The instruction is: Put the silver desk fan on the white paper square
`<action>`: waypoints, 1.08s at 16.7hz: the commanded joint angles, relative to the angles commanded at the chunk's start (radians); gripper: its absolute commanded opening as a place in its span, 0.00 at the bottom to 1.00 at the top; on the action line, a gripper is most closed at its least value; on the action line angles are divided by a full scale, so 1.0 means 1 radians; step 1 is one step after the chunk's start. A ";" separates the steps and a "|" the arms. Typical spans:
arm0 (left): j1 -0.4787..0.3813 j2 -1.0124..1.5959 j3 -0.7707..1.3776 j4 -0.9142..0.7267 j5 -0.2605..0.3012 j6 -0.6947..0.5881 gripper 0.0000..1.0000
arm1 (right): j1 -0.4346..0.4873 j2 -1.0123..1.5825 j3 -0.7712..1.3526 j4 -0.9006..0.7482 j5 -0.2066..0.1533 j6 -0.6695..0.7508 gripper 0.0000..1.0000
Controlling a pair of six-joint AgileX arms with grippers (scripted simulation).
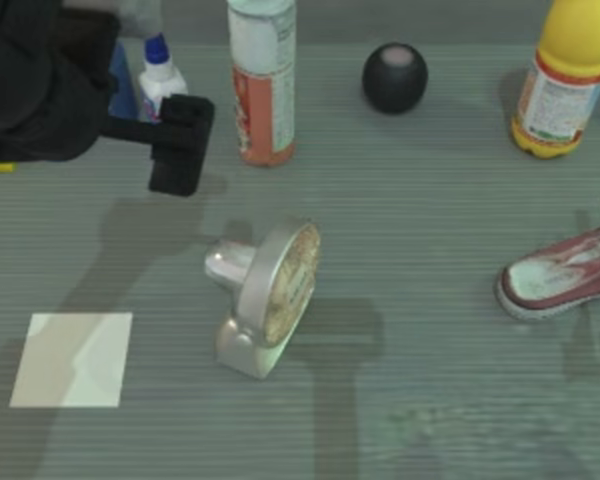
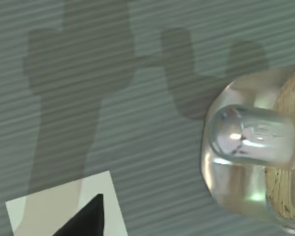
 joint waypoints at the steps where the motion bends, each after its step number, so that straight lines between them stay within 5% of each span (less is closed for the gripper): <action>1: -0.030 0.098 0.095 -0.065 0.000 -0.010 1.00 | 0.000 0.000 0.000 0.000 0.000 0.000 1.00; 9: -0.200 0.627 0.598 -0.443 0.002 -0.063 1.00 | 0.000 0.000 0.000 0.000 0.000 0.000 1.00; 18: -0.212 0.671 0.618 -0.459 0.002 -0.065 1.00 | 0.000 0.000 0.000 0.000 0.000 0.000 1.00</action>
